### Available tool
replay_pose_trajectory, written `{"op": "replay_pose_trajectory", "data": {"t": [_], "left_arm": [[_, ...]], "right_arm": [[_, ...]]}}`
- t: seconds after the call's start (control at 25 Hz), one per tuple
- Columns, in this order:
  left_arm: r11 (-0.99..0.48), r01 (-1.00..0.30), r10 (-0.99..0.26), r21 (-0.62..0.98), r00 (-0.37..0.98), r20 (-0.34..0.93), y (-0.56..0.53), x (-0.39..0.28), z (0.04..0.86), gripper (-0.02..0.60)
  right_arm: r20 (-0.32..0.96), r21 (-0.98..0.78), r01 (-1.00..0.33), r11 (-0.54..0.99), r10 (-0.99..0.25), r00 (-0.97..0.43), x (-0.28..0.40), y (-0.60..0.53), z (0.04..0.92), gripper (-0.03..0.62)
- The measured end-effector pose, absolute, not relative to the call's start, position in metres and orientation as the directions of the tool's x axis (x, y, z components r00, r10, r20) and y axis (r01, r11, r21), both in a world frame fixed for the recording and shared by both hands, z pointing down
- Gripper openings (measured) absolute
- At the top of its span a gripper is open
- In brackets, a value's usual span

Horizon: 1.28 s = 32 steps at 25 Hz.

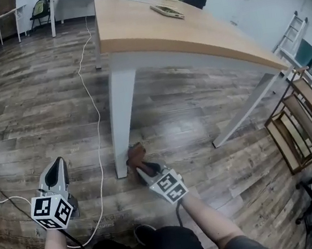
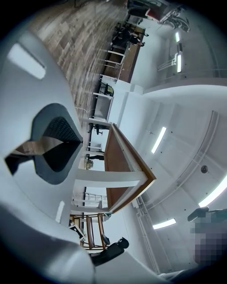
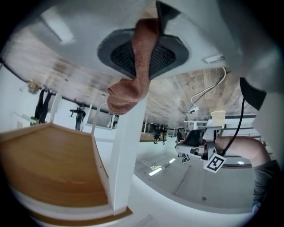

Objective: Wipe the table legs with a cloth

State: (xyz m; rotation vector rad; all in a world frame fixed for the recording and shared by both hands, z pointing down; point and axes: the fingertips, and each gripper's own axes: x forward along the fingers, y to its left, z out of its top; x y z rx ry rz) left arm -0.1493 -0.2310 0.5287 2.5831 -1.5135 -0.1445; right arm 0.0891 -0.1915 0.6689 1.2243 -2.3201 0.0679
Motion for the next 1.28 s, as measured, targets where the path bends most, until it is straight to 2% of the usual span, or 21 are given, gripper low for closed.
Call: {"op": "replay_pose_trajectory", "data": {"t": [0.28,0.52,0.76,0.96,1.28], "left_arm": [[-0.530,-0.834,-0.847,0.151,0.529,-0.052,-0.248,-0.113,0.490,0.020],[-0.562,-0.820,-0.827,0.109,0.553,-0.101,-0.266,-0.086,0.451,0.020],[-0.571,-0.816,-0.818,0.087,0.557,-0.139,-0.284,-0.078,0.416,0.020],[-0.571,-0.814,-0.818,0.108,0.554,-0.152,-0.288,-0.071,0.420,0.020],[-0.576,-0.798,-0.817,0.179,0.570,-0.090,-0.312,-0.052,0.480,0.020]], "right_arm": [[0.238,0.458,-0.739,0.495,-0.869,-0.434,0.132,-0.255,0.497,0.066],[0.137,0.771,-0.498,0.397,-0.867,-0.479,0.117,-0.298,0.410,0.066],[0.025,0.889,-0.372,0.267,-0.840,-0.543,0.082,-0.298,0.360,0.066],[0.058,0.886,-0.357,0.295,-0.835,-0.547,0.082,-0.289,0.385,0.066],[0.237,0.852,-0.298,0.430,-0.825,-0.513,0.086,-0.280,0.492,0.066]]}}
